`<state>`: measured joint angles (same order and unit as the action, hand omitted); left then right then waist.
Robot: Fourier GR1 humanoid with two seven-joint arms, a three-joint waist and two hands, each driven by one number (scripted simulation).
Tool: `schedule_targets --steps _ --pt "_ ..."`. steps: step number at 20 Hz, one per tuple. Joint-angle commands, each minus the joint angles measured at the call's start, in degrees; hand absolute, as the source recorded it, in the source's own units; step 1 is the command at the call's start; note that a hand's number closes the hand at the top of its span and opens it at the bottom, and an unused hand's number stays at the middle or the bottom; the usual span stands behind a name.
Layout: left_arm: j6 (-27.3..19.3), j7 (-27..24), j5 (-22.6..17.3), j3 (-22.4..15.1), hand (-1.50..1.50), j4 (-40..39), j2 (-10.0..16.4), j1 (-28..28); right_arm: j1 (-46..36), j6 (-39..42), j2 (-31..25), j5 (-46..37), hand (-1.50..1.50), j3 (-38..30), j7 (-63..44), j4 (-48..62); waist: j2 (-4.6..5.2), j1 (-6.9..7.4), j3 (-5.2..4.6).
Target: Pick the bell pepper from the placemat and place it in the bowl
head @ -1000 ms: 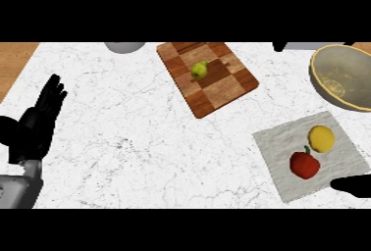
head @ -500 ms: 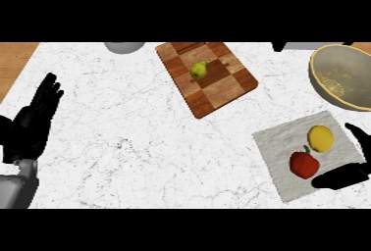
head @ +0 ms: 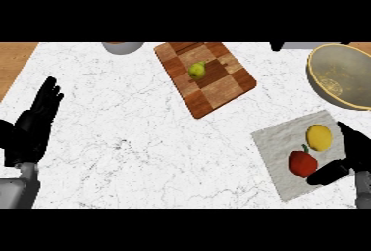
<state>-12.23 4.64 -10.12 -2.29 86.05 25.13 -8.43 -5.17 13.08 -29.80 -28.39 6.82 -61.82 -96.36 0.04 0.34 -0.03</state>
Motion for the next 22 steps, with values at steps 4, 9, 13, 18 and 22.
schedule_targets --steps 4,9,13,18,22 --pt "-0.73 -0.47 3.05 0.33 0.00 -0.82 -3.31 -0.89 -1.14 -0.46 5.93 -4.27 -1.50 0.42 -3.69 5.13 0.00 -0.28 0.03" --pt "2.08 3.85 2.09 3.41 0.00 4.21 -0.70 -0.10 -0.27 3.82 5.32 -1.85 -1.50 -3.46 -2.82 4.65 -0.10 -0.28 0.03" --pt "4.65 2.58 1.71 4.73 0.00 2.11 -1.05 0.26 -2.49 0.92 11.02 -7.44 -1.50 0.80 -5.23 7.74 -0.06 -0.09 0.02" --pt "3.69 2.10 5.05 3.74 0.00 4.50 -4.51 2.17 -3.41 0.66 9.63 -8.38 -1.50 -4.36 1.98 13.32 -0.05 -0.14 0.04" --pt "4.99 2.35 5.64 5.09 0.00 0.55 -4.51 -1.47 -4.19 -3.48 12.31 -12.02 -1.50 -3.81 4.92 20.30 0.02 -0.16 0.04"
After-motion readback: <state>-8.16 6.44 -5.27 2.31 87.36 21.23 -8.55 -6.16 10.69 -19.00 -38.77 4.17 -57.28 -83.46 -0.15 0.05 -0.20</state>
